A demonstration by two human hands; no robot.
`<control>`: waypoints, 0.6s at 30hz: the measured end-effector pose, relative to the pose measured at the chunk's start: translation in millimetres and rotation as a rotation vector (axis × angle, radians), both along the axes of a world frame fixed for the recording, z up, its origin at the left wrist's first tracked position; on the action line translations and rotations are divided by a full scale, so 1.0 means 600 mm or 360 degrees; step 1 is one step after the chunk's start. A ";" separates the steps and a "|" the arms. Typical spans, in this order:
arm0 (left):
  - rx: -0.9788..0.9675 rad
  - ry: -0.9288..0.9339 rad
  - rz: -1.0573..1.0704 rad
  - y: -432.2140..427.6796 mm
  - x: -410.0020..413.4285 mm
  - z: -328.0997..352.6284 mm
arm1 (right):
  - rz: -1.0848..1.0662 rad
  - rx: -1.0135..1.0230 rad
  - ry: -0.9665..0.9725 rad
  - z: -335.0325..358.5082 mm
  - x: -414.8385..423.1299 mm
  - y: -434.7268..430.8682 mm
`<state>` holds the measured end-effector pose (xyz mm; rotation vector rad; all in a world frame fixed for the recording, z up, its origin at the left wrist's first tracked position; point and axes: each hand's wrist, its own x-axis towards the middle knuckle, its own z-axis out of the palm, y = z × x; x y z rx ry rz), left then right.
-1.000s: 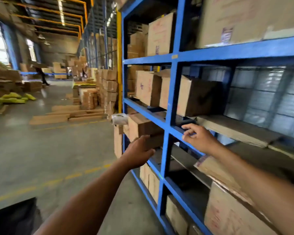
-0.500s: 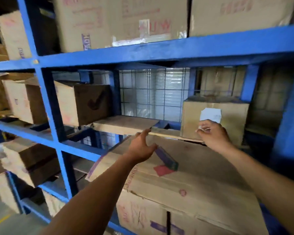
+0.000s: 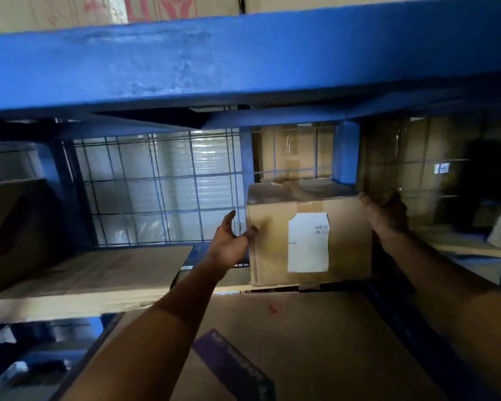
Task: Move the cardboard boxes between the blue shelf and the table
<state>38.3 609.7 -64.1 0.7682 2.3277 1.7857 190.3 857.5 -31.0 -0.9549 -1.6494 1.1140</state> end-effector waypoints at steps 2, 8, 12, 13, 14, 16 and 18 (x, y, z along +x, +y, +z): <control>0.0150 -0.0159 -0.0060 0.029 -0.026 0.014 | 0.0085 -0.0064 0.0037 0.001 -0.026 0.022; 0.0212 -0.0330 -0.0076 0.079 -0.075 0.021 | 0.0119 -0.0276 0.0034 -0.007 -0.054 0.046; 0.0151 -0.0307 0.0033 0.089 -0.124 0.005 | 0.0366 -0.0373 0.0024 -0.013 -0.056 0.042; 0.0137 -0.0308 0.0026 0.082 -0.120 0.008 | 0.0410 -0.0364 0.0029 -0.013 -0.056 0.040; 0.0146 -0.0314 0.0020 0.076 -0.122 0.006 | 0.0453 -0.0349 0.0040 -0.013 -0.055 0.036; 0.0187 -0.0301 0.0010 0.065 -0.126 -0.001 | 0.0518 -0.0299 0.0059 -0.012 -0.053 0.028; 0.0182 -0.0307 0.0013 0.039 -0.120 -0.004 | 0.0604 -0.0254 0.0100 -0.009 -0.048 0.014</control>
